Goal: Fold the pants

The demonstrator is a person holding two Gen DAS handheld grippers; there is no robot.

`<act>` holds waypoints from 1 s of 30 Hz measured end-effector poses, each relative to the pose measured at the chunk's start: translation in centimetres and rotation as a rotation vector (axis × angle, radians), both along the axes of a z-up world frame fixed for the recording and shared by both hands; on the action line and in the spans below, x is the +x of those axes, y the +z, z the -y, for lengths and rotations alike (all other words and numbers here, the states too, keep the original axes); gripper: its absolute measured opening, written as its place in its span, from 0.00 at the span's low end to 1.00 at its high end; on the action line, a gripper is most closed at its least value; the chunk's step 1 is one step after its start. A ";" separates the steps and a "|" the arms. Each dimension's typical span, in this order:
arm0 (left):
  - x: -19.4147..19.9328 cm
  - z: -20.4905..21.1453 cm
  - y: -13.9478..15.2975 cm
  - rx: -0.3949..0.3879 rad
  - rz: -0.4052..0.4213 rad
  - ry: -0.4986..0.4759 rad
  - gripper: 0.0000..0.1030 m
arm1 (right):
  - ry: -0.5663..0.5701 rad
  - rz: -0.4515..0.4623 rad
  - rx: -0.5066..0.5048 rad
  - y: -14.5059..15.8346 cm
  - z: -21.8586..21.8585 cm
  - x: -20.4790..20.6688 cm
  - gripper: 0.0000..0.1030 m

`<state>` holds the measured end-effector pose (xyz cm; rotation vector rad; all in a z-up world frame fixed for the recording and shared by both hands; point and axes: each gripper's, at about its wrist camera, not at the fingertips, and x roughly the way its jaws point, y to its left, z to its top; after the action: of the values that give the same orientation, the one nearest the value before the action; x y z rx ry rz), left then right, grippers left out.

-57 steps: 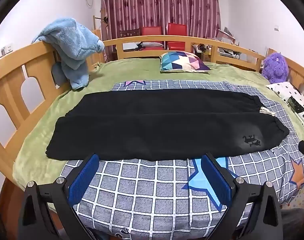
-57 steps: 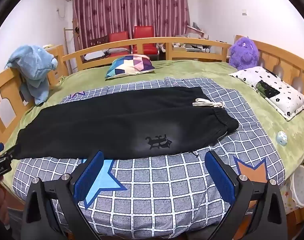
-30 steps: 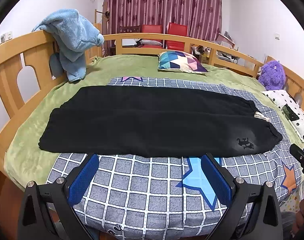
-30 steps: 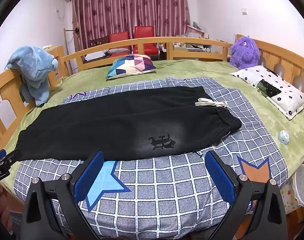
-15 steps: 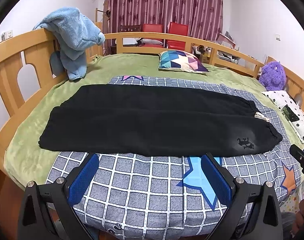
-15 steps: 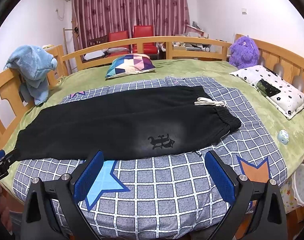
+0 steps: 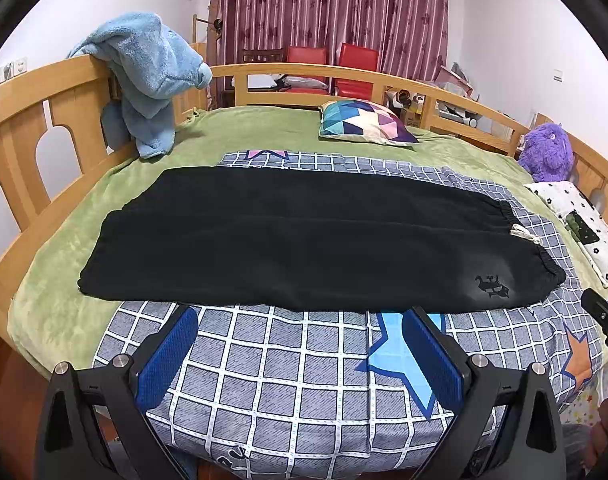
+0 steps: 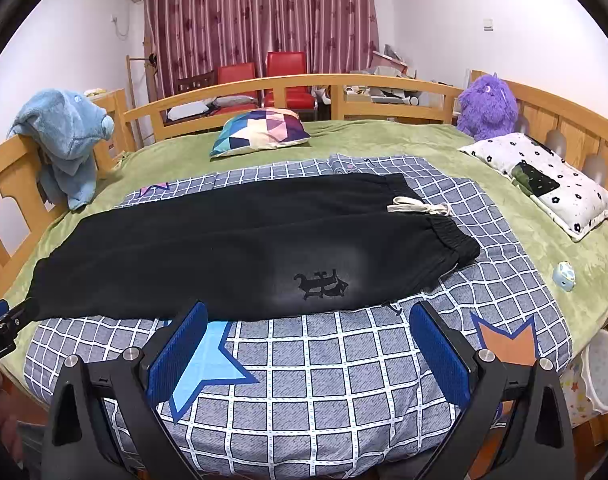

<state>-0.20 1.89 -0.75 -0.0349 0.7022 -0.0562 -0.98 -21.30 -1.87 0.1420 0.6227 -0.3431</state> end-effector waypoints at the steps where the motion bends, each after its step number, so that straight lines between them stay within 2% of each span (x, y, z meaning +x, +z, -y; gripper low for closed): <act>1: 0.0 0.0 0.0 -0.001 0.000 -0.001 1.00 | 0.000 -0.001 0.000 0.0 0.0 0.0 0.97; 30: -0.4 0.9 0.0 0.012 0.008 -0.011 1.00 | -0.004 0.005 -0.022 0.4 -0.6 0.1 0.97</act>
<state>-0.62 1.01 -0.79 -0.0190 0.6949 -0.0627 -0.88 -20.73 -1.43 0.1233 0.6138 -0.3531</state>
